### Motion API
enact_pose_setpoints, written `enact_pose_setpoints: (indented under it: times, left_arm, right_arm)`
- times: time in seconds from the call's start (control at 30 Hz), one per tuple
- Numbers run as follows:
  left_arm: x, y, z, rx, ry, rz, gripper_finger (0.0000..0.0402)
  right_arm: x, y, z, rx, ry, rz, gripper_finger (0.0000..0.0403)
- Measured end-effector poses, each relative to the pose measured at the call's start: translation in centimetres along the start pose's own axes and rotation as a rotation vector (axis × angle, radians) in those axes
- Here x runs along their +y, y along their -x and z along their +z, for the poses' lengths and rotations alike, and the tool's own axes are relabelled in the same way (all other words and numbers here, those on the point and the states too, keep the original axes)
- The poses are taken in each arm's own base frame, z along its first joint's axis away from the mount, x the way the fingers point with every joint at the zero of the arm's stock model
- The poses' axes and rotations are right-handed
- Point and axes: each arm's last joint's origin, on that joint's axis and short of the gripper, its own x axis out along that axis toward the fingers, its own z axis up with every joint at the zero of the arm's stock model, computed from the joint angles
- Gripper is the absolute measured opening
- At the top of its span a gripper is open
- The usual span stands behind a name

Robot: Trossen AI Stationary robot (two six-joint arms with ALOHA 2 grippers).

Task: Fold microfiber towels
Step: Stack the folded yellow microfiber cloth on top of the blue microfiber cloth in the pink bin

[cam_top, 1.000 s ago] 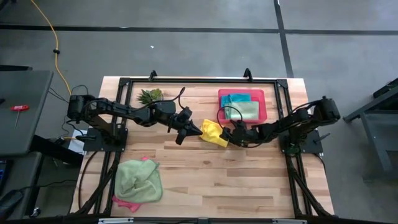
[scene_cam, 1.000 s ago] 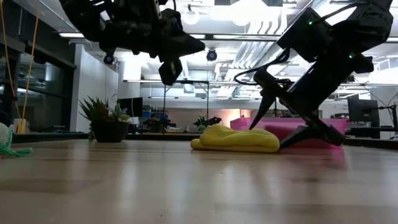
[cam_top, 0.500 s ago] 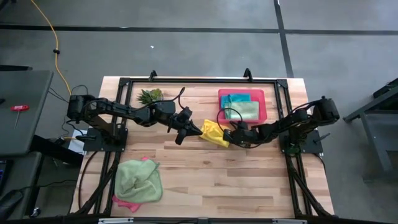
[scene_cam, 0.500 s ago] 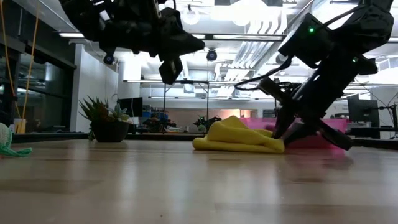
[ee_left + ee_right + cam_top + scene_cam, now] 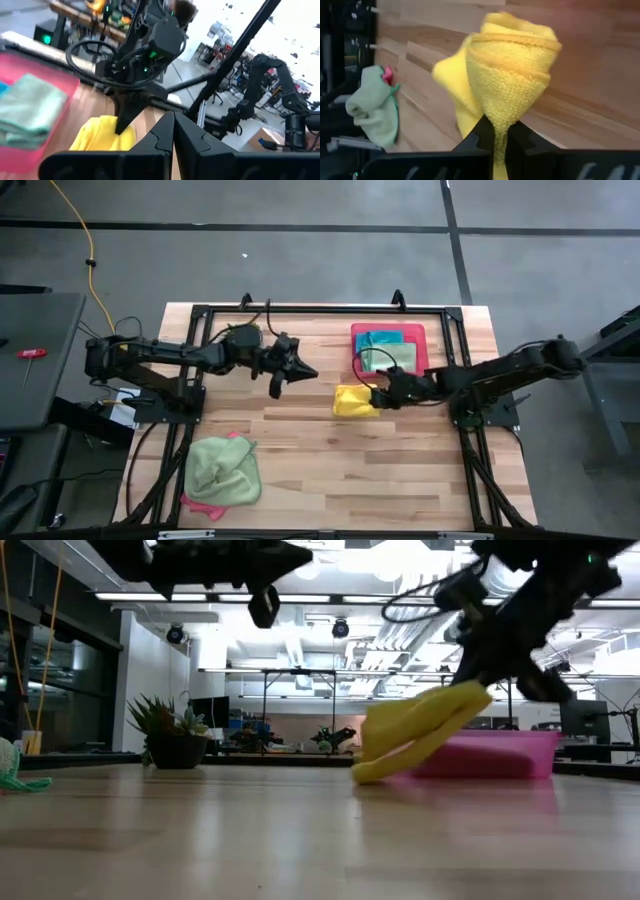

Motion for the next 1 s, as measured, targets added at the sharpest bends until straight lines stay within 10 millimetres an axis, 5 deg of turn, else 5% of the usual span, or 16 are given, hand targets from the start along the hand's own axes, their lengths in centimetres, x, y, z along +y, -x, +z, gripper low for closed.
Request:
enact_pose_setpoints:
  times: [0.6,1.0]
  left_arm:
    - [-0.7,0.4,0.3,-0.005,0.0,-0.004,0.0]
    - [-0.7,0.4,0.4,-0.017,-0.006,0.007,0.0]
  right_arm:
    - [5.4,13.1,7.8,-0.053,0.257,-0.059,0.0]
    - [0.9,13.5,13.9,-0.118,0.288,-0.062,0.0]
